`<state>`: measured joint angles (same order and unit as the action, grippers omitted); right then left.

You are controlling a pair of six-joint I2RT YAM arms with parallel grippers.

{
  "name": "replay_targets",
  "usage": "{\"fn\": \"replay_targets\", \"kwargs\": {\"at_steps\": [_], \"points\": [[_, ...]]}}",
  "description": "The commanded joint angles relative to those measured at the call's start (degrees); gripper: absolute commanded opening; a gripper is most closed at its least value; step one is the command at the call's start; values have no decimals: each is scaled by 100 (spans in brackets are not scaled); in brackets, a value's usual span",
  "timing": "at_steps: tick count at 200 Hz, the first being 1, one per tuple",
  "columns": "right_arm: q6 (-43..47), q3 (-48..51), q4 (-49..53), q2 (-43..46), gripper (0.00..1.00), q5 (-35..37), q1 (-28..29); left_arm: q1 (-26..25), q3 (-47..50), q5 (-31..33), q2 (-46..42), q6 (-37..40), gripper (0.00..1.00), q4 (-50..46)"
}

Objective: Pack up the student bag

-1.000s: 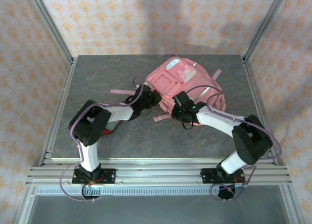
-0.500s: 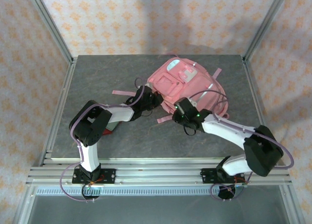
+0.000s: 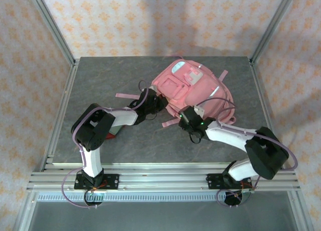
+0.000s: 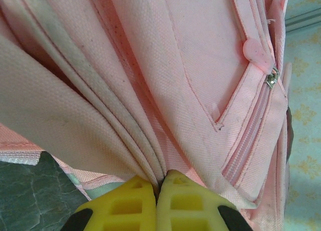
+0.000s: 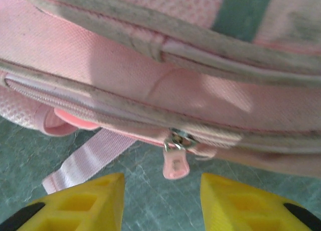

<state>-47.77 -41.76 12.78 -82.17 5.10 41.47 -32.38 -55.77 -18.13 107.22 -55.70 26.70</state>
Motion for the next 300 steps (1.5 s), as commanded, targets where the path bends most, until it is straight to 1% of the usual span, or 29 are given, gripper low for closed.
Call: {"fn": "replay_targets", "kwargs": {"at_steps": [1,39,51,67,81,107,123,141,156,166,174,200,214,228,247,282,300], "points": [[36,-379,-170,-343,42,440,27,-108,58,-361,-96,-38,0,334],[-71,-570,-33,-640,37,939,19,-110,79,-389,-65,-81,0,390],[-176,-580,66,-682,37,1085,3,-111,91,-406,-61,-101,0,430],[-277,-534,110,-721,40,1143,-38,-110,92,-408,-61,-100,0,441],[-340,-439,44,-703,40,1196,-59,-111,114,-418,-52,-116,0,474],[-506,-303,24,-544,31,1369,-60,-111,145,-421,-52,-121,0,502],[-681,-212,128,-388,23,1579,-60,-111,159,-429,-61,-121,0,520],[-715,-4,-30,-121,12,1643,-69,-111,163,-428,-52,-133,0,545],[-733,1,40,-7,10,1647,-78,-111,164,-446,-30,-155,0,573],[-706,14,71,54,3,1590,-76,-111,162,-450,-27,-160,0,582],[-659,49,56,123,0,1510,-76,-111,162,-447,-26,-158,0,584],[-494,200,124,343,0,1235,-71,-111,168,-416,-39,-121,0,557],[-326,220,201,443,0,889,-70,-111,164,-424,-28,-99,0,554],[-72,220,85,450,0,357,-75,-108,170,-484,7,-116,0,605],[168,-123,55,130,0,-129,-60,-126,129,-577,69,-143,0,670],[683,-1287,249,-812,0,-448,-4,-181,9,-580,70,-131,0,604],[816,-1652,351,-1131,0,-533,26,-181,-1,-526,29,-79,0,523]]}}
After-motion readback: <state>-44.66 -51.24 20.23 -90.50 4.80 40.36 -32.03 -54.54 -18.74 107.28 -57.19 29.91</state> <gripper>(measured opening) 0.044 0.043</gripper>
